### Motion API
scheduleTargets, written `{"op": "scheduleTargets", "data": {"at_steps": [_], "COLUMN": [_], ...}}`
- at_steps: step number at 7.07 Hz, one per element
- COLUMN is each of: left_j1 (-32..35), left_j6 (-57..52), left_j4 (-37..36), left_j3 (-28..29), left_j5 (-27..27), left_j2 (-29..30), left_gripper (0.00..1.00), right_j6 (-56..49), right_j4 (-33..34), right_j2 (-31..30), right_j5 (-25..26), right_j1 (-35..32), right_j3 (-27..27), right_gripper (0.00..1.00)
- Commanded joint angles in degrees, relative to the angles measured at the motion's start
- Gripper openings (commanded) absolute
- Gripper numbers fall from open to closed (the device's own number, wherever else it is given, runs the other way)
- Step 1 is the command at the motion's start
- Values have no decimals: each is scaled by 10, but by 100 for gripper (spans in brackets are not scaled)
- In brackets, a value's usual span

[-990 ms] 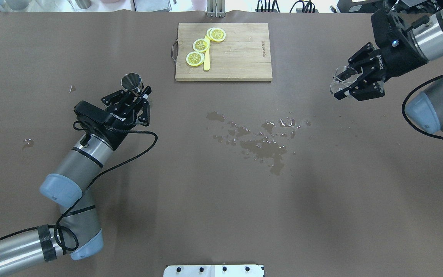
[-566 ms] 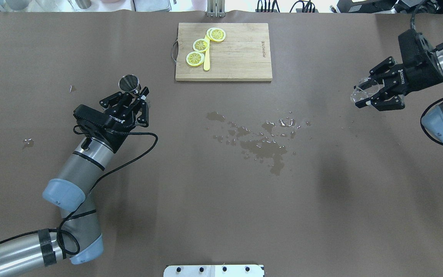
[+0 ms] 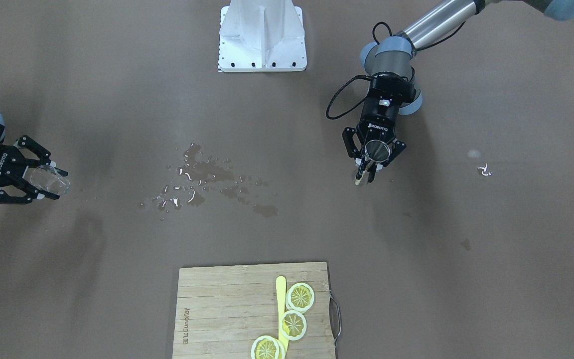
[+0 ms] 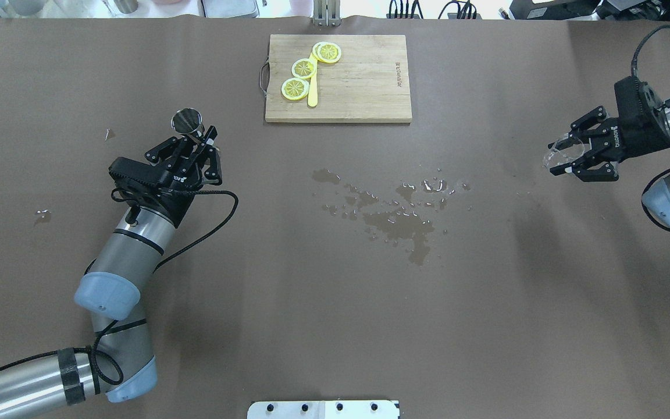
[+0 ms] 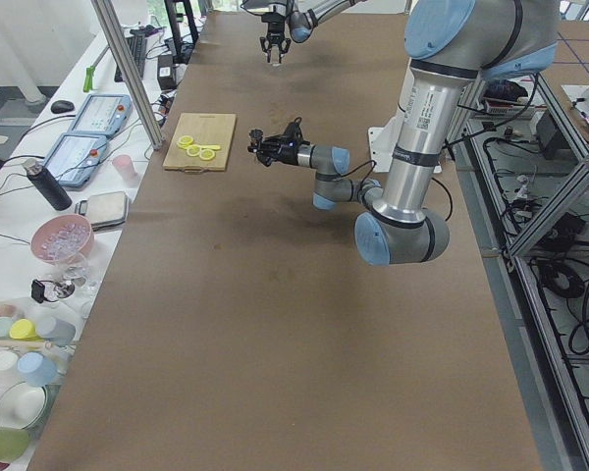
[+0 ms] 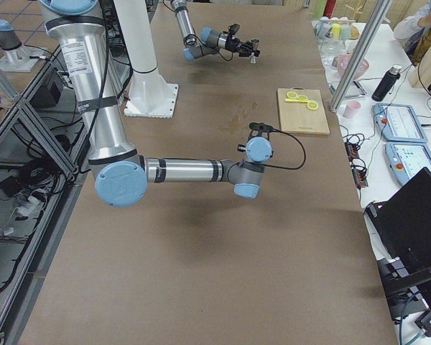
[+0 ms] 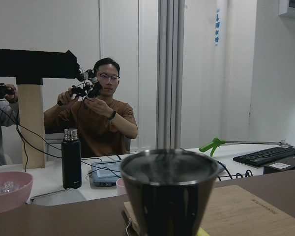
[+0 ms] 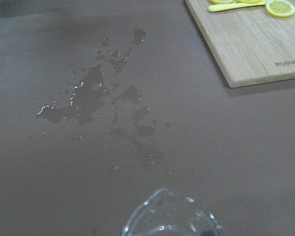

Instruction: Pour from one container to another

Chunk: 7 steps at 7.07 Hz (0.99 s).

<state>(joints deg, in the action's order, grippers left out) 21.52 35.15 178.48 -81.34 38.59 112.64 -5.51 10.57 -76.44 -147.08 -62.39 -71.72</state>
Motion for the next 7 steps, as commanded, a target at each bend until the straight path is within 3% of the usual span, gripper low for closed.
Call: {"op": "scheduleTargets", "data": {"at_steps": [1,4,7], "left_j1": [-1,-10,-18], "left_j6": [21,48,83], "left_j4": [-13,-51,-80], "left_j3": [-1,-1,-1], "left_j5": [-12,-46,-73], "left_j2": [0,0,1], "left_gripper": [0,0,0], "right_j6": [0,0,1], "right_j4": [-14,-14,-63], "right_j2": [13,27,37], "right_j5": [33,88,116], "right_j1": [28,81,99], "right_j3": [20,32,82], "right_gripper": [0,0,0]}}
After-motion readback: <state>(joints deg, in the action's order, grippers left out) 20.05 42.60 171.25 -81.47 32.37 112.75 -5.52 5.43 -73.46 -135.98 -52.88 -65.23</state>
